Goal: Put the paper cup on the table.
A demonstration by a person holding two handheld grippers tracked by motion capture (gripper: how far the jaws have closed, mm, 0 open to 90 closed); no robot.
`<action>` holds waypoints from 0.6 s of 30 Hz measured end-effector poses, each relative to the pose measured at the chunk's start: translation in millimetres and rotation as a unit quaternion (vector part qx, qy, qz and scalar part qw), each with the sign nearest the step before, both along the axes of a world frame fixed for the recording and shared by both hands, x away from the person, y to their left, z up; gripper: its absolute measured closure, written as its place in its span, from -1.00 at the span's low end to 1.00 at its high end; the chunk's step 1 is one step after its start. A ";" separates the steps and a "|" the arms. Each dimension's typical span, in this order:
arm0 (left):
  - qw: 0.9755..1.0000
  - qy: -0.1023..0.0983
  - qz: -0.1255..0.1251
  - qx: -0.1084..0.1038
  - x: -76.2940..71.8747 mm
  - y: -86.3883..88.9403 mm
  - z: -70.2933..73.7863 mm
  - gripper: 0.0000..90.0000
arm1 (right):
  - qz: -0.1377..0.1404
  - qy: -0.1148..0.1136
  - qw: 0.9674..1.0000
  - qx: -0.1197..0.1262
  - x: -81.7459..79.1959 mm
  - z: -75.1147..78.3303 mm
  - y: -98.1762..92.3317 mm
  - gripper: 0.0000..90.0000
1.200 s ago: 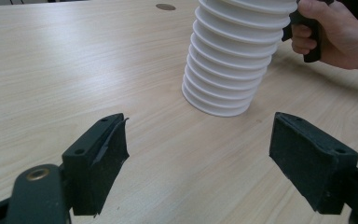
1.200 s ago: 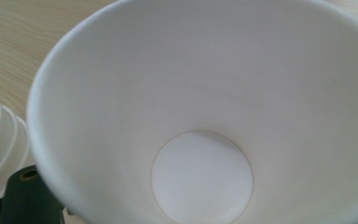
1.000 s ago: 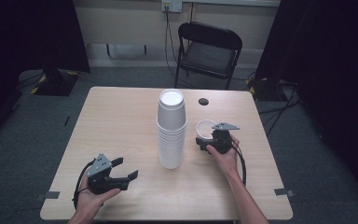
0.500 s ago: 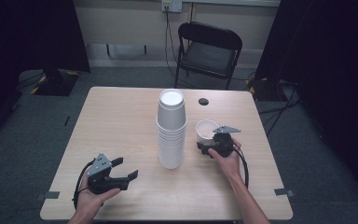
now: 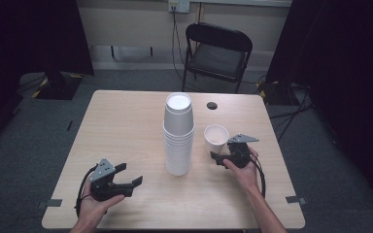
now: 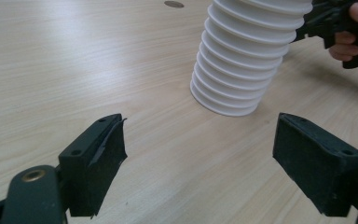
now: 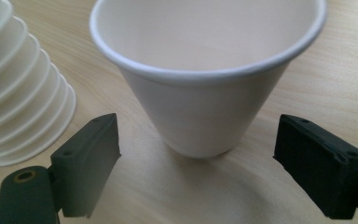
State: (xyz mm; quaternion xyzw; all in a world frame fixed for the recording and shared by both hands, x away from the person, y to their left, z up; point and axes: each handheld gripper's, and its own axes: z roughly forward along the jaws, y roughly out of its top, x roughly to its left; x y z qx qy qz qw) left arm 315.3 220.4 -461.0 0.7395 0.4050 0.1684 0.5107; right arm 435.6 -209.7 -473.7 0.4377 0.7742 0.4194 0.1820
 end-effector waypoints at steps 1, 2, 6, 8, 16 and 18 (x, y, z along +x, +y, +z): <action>1.000 -0.001 -0.001 0.001 0.0 0.5 0.4 -0.64 | -0.001 -0.001 1.000 0.004 -2.3 1.6 -2.0 -0.70; 1.000 -0.002 0.000 0.001 0.2 1.0 0.6 -0.64 | -0.003 0.001 1.000 0.005 -4.5 3.5 -3.7 -0.69; 1.000 0.001 0.008 0.005 1.1 1.9 0.4 -0.65 | -0.011 -0.003 1.000 0.006 -14.0 11.7 -11.1 -0.69; 1.000 0.003 0.006 0.004 1.2 2.4 0.5 -0.66 | -0.011 -0.005 1.000 0.014 -20.4 16.2 -15.6 -0.69; 1.000 0.005 0.008 0.007 1.1 4.3 -0.9 -0.65 | -0.021 -0.010 0.999 0.024 -48.2 27.8 -32.0 -0.69; 1.000 0.006 0.011 0.008 1.2 4.9 -1.2 -0.66 | -0.019 -0.008 0.999 0.031 -55.4 29.8 -35.9 -0.69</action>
